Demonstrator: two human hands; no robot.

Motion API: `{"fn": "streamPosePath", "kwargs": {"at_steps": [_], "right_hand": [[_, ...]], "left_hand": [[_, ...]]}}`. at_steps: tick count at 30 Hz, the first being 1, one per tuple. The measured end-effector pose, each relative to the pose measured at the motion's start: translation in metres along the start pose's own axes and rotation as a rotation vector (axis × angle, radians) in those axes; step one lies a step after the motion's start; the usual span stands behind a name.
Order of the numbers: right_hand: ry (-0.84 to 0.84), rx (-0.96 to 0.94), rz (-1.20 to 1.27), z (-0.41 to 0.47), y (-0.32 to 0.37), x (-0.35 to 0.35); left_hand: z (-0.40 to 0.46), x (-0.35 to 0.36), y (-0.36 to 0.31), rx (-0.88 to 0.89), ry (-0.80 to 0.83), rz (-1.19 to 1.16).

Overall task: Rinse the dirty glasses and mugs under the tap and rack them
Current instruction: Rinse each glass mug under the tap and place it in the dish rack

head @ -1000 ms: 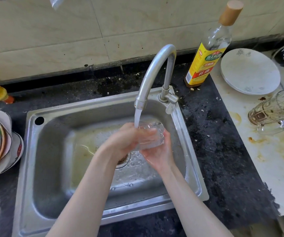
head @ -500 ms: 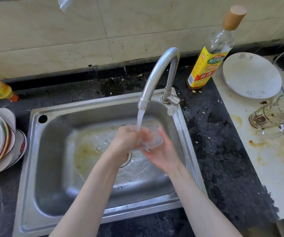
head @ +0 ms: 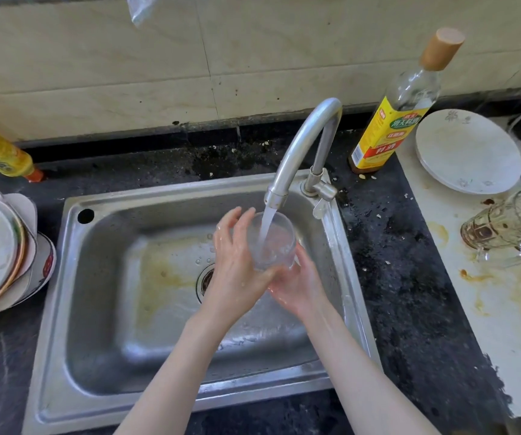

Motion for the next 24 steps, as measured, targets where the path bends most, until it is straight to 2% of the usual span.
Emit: {"fn": "streamPosePath", "kwargs": {"at_steps": [2,4,8,11,16,24], "right_hand": [[-0.013,-0.001,-0.076,-0.001,0.002,0.001],[-0.003,0.012,-0.147,-0.002,0.001,0.002],[-0.063,0.033,-0.266,0.002,0.003,-0.004],[-0.144,0.016,-0.339,0.008,0.018,-0.007],[-0.287,-0.149,-0.094,0.007,0.074,-0.017],[-0.333,-0.143,-0.131,0.001,0.089,-0.003]], "left_hand": [[0.0,0.004,0.001,-0.042,0.084,-0.154],[0.0,0.003,-0.001,-0.047,0.089,-0.223],[0.003,-0.004,0.0,-0.039,0.005,-0.218],[0.003,-0.004,0.0,-0.03,0.021,-0.199],[-0.001,-0.008,-0.001,-0.033,0.015,-0.174],[0.002,-0.008,-0.005,-0.029,0.018,-0.155]]}}
Point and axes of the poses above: each hand's wrist, its own z-axis towards the middle knuckle, its own x-axis out of the palm, y = z × x, the point moved 6 cm from there along z, towards the middle knuckle, and after that the axes turned 4 degrees about x, right-handed, at the moved point
